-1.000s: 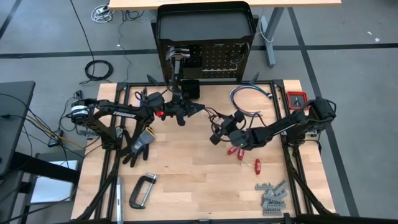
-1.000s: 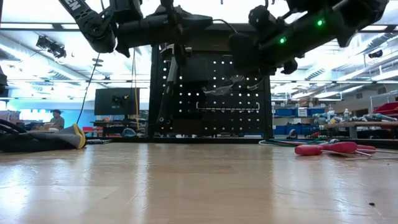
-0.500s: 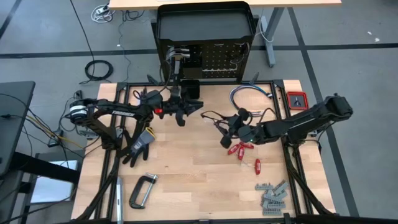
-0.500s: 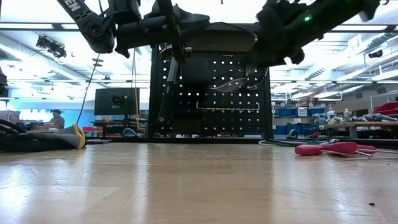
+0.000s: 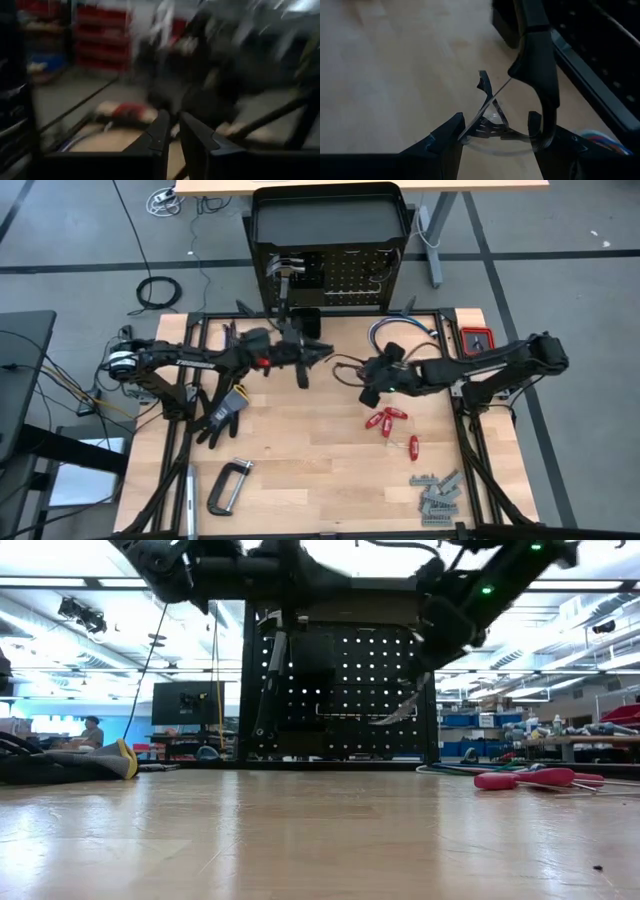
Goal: Hang tools onto peg board
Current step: Hang the safety goggles on the peg board
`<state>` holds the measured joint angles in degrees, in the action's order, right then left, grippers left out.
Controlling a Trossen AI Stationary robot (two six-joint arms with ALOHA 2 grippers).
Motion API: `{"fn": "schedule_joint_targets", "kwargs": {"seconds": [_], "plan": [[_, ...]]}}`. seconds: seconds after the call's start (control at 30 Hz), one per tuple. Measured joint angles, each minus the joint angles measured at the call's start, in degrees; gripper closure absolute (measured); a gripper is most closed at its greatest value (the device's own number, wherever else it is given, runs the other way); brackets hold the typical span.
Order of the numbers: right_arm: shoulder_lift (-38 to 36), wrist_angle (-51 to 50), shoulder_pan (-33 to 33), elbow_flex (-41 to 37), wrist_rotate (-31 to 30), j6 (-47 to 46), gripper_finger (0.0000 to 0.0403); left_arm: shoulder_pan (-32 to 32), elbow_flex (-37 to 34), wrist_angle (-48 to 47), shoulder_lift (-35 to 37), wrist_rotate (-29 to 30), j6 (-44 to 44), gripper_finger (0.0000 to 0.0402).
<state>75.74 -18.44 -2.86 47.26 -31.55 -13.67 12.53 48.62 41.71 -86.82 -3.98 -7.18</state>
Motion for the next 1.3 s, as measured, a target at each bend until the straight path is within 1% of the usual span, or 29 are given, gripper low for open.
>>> {"fn": "schedule_joint_targets", "kwargs": {"seconds": [0.07,0.1,0.23,0.37,0.67,0.77,0.87,0.97,1.03,1.13,1.2,1.3], "plan": [[2.15,-0.74,0.57,2.25,0.84,1.15,0.0192,-0.72,1.41,-4.98,-0.62,5.29,2.58,0.0358],[3.31,-1.05,0.73,3.36,1.03,1.44,0.0192,-0.91,1.66,-6.33,-0.67,6.93,3.33,0.0359],[5.98,-1.5,1.15,7.18,1.38,2.45,0.0192,-1.55,1.68,-9.21,-1.18,10.26,4.2,0.0362],[6.67,-1.66,1.15,9.58,1.69,3.16,0.0192,-1.5,1.71,-10.27,-1.73,11.21,5.49,0.0362],[5.91,-1.83,0.73,12.49,1.85,0.18,0.0192,-2.07,1.67,-12.62,-2.44,12.1,7.12,0.0362],[5.91,-3.46,0.69,12.69,1.84,-2.57,0.0192,-1.89,1.58,-17.14,-0.28,14.75,8.93,0.0362],[5.78,-5.16,0.69,12.69,0.79,-5.44,0.0192,-1.65,1.63,-19.29,4.12,16.33,10.95,0.0362],[5.61,-5.59,0.98,12.69,-2.75,-7.2,0.0192,-2.25,1.67,-21.72,7.35,15.87,12.25,0.0362],[5.23,-5.04,1.75,12.69,-4.68,-7.33,0.0192,-3.22,1.64,-22.57,8.04,13.59,12.52,0.0362],[5.15,-2.55,3.3,12.75,-6.01,-7.23,0.0192,-4.76,1.64,-21.8,7.05,12.71,9.94,0.0362],[5.19,0.02,4.23,12.73,-5.96,-5.35,0.0192,-5.47,1.63,-22.09,5.65,12.83,7.97,0.0362],[5.16,4.43,4.96,12.73,-3.02,-2.05,0.0192,-6.36,1.6,-18.64,2.71,13.3,6.72,0.0362]]}}
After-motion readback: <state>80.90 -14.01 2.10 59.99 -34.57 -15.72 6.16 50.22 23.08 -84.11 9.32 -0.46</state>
